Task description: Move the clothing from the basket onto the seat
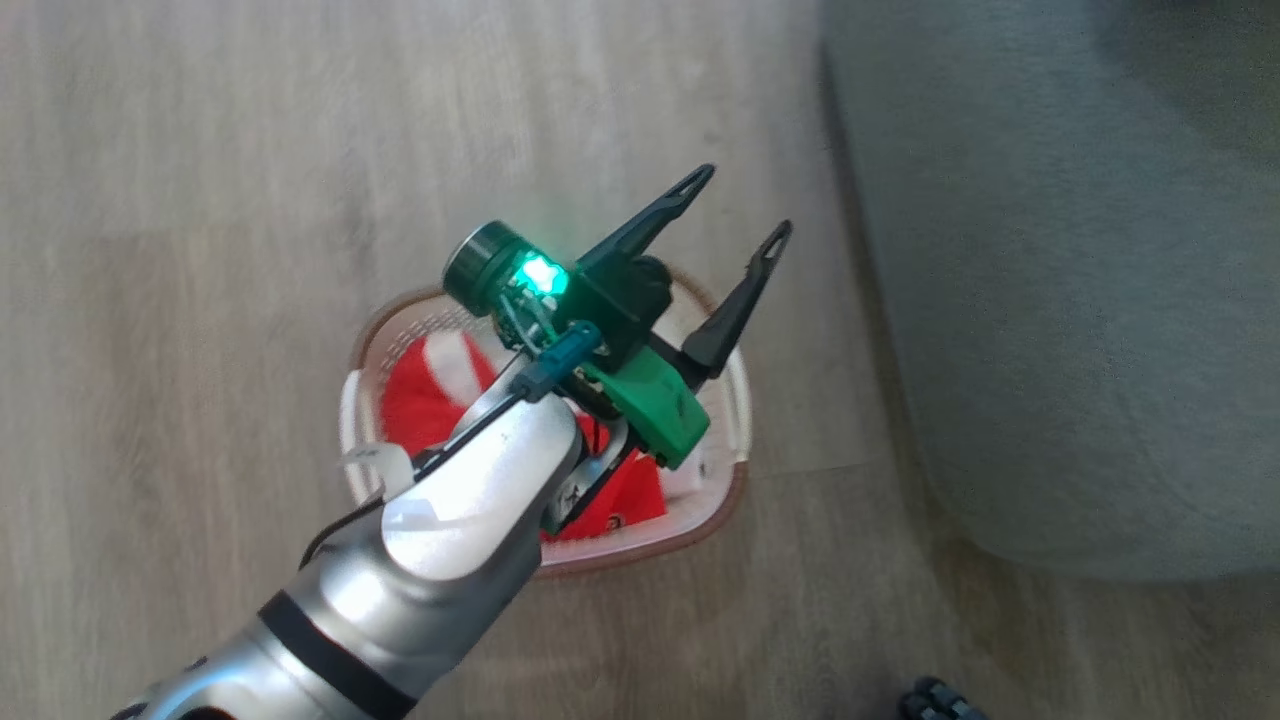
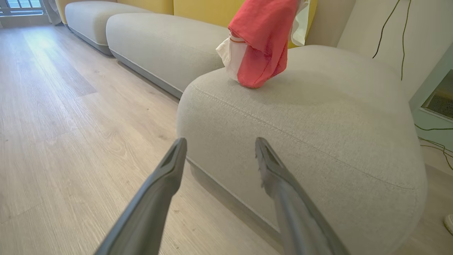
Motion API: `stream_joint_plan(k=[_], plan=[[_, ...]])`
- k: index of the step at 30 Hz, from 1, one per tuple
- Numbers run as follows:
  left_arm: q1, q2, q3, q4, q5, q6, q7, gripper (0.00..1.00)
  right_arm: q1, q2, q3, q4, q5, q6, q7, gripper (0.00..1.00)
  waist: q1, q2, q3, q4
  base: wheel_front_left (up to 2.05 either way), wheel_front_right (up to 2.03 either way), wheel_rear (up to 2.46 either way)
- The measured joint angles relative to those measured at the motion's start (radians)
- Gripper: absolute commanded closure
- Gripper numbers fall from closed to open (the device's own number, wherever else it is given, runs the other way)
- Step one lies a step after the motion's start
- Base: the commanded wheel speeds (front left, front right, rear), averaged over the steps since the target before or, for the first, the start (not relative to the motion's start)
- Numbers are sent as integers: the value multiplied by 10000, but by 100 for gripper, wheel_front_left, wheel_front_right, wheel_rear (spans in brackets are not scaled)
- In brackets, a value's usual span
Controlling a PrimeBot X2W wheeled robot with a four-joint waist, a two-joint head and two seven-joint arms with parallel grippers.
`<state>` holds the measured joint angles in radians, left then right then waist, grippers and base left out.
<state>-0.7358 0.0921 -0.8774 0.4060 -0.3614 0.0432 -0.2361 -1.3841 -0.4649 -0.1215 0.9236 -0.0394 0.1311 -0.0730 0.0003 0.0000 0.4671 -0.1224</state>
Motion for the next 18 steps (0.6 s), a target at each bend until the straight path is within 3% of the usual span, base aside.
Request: stream_joint_plan(k=[8,18], plan=[[-89,56,-188,-405,79,31,245,0,-287,-236,-708,1662,-383,0,882,100,-2,0,867,979,0,0,0],[-186,255,-192,-631,81,180,297,0,266,-278,-980,2631,-696,0,999,100,-1,0,1457,1171,0,0,0]])
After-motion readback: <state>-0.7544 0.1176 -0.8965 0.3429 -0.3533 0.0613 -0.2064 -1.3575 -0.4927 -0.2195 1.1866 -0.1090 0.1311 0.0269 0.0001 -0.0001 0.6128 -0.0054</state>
